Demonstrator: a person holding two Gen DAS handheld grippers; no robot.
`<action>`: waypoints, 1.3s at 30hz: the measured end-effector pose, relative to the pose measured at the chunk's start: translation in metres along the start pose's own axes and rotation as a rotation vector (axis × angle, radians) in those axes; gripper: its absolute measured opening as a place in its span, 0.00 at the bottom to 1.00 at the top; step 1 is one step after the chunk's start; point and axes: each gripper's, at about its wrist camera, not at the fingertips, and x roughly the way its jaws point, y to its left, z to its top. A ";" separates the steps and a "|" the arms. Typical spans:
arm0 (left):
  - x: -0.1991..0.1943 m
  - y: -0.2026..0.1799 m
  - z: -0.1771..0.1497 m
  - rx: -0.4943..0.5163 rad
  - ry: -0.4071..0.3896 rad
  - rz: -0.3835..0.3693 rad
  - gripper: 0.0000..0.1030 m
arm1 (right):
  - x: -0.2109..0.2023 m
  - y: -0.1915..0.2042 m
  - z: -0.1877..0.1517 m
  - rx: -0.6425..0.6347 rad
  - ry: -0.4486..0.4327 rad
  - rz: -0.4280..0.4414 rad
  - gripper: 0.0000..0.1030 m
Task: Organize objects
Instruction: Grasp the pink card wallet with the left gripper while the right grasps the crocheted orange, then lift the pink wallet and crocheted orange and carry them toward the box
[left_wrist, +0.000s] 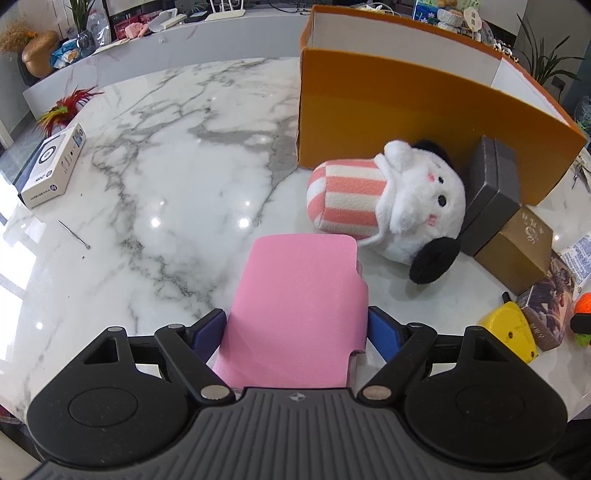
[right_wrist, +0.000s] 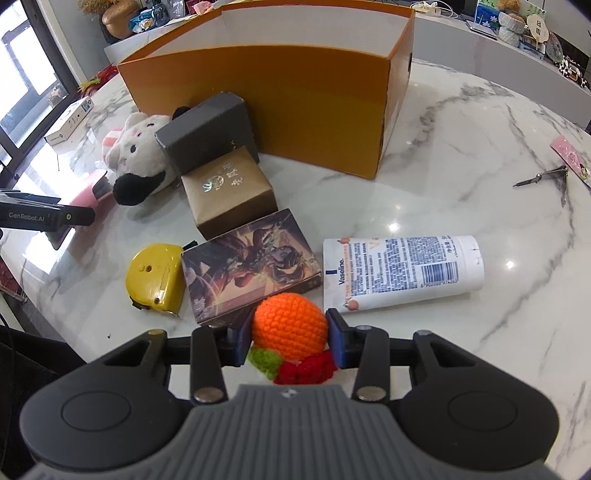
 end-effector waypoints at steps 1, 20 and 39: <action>-0.003 0.000 0.001 -0.002 -0.008 -0.003 0.93 | -0.001 0.000 0.000 0.001 -0.002 0.000 0.42; -0.044 -0.013 0.009 0.049 -0.128 -0.019 0.93 | -0.025 0.004 0.008 -0.003 -0.072 0.032 0.42; -0.081 -0.036 0.038 0.082 -0.266 -0.042 0.75 | -0.063 0.014 0.042 0.016 -0.218 0.102 0.42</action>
